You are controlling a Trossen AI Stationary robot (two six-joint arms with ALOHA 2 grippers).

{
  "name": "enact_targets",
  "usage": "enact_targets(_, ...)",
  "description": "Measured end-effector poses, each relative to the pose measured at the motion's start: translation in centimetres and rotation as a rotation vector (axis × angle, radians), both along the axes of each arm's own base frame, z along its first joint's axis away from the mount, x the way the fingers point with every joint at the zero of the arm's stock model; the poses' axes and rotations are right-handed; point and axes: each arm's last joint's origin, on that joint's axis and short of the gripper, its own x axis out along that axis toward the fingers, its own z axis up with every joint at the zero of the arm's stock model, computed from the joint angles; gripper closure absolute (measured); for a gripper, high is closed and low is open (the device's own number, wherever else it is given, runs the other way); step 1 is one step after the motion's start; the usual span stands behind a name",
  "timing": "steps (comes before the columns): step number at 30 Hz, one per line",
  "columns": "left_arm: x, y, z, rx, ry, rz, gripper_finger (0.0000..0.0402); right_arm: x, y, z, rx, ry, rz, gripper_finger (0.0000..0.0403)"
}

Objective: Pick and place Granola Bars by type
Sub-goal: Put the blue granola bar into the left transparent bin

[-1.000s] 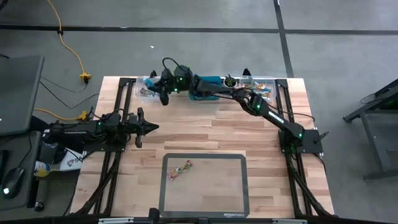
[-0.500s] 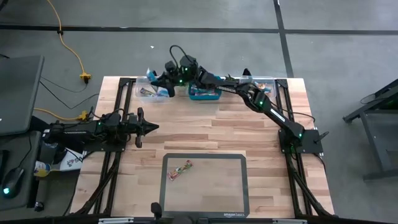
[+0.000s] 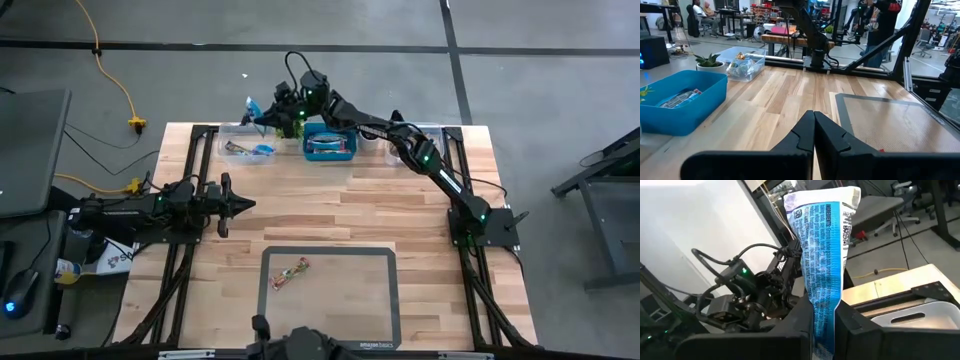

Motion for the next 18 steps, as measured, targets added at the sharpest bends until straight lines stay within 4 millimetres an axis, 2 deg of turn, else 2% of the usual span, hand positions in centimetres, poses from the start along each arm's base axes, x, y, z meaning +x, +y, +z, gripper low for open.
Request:
enact_targets(11, 0.0, 0.0, 0.0, 0.000, 0.000, 0.000, 0.0400, -0.2, -0.2, 0.4, 0.017, -0.026, 0.018, 0.0383)
enact_targets(18, 0.0, 0.0, 0.0, 0.000, 0.000, 0.000, 0.0400, 0.4, 1.6, 0.4, 0.094, 0.014, 0.163, 0.0382)
